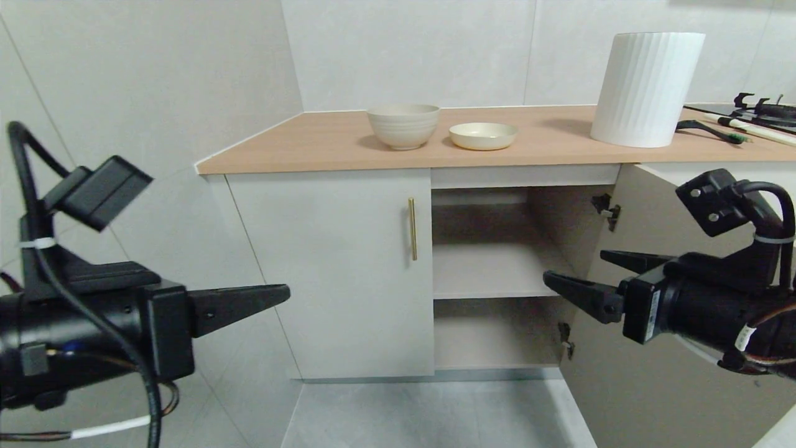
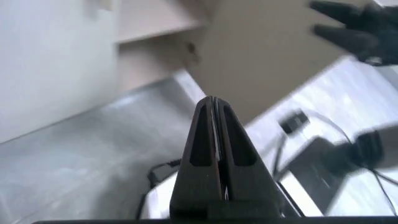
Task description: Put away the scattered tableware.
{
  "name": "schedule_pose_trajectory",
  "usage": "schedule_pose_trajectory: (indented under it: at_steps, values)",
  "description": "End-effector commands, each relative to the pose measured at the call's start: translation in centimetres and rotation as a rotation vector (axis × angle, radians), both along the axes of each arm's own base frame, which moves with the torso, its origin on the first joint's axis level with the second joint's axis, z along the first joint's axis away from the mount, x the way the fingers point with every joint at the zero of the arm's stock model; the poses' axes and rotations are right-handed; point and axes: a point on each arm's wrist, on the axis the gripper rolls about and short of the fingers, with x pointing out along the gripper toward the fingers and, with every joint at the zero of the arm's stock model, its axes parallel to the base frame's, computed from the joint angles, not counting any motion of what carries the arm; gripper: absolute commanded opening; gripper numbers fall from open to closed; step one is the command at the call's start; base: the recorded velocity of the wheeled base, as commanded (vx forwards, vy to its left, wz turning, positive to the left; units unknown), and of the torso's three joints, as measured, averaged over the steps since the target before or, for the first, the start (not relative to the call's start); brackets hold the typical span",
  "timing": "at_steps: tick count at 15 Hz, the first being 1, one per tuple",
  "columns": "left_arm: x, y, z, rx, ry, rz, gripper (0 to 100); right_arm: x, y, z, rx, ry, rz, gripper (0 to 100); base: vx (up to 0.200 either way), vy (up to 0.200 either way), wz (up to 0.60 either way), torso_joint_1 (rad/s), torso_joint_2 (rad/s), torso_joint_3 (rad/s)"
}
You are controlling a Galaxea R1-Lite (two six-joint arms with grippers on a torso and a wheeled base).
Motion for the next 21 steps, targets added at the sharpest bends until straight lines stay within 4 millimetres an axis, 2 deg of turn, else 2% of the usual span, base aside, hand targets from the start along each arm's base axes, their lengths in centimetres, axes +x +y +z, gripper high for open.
schedule_pose_trajectory:
  at_steps: [1, 4, 5, 9, 12, 16, 21]
  values:
    - [-2.0, 2.0, 0.3, -0.025, -0.054, 0.061, 0, -1.0, -0.7, 2.1, 0.007, -0.011, -0.002, 100, 0.0, 0.0, 0.0, 0.0, 0.0, 0.0]
    - [-1.9, 2.1, -0.1, -0.023, -0.038, 0.061, 0, -0.8, -1.5, 1.9, -0.003, 0.002, -0.039, 100, 0.0, 0.0, 0.0, 0.0, 0.0, 0.0]
    - [-2.0, 2.1, -0.3, -0.02, -0.031, 0.059, 100, -0.8, -1.9, 1.9, -0.003, 0.002, -0.052, 100, 0.0, 0.0, 0.0, 0.0, 0.0, 0.0]
    - [-2.1, 2.2, -0.3, -0.035, -0.053, 0.045, 100, -2.9, -3.3, 3.0, -0.059, 0.086, -0.051, 100, 0.0, 0.0, 0.0, 0.0, 0.0, 0.0]
    - [-2.1, 2.1, 0.0, -0.042, -0.069, 0.045, 100, -2.9, -3.6, 5.0, -0.071, 0.188, -0.08, 100, 0.0, 0.0, 0.0, 0.0, 0.0, 0.0]
    - [-2.0, 2.1, -0.2, -0.021, -0.075, 0.037, 100, -3.0, -3.5, 3.6, -0.071, 0.245, -0.048, 100, 0.0, 0.0, 0.0, 0.0, 0.0, 0.0]
    - [-1.7, 2.0, -0.6, 0.005, -0.071, 0.03, 100, -2.5, -3.2, 3.2, -0.061, 0.235, -0.047, 100, 0.0, 0.0, 0.0, 0.0, 0.0, 0.0]
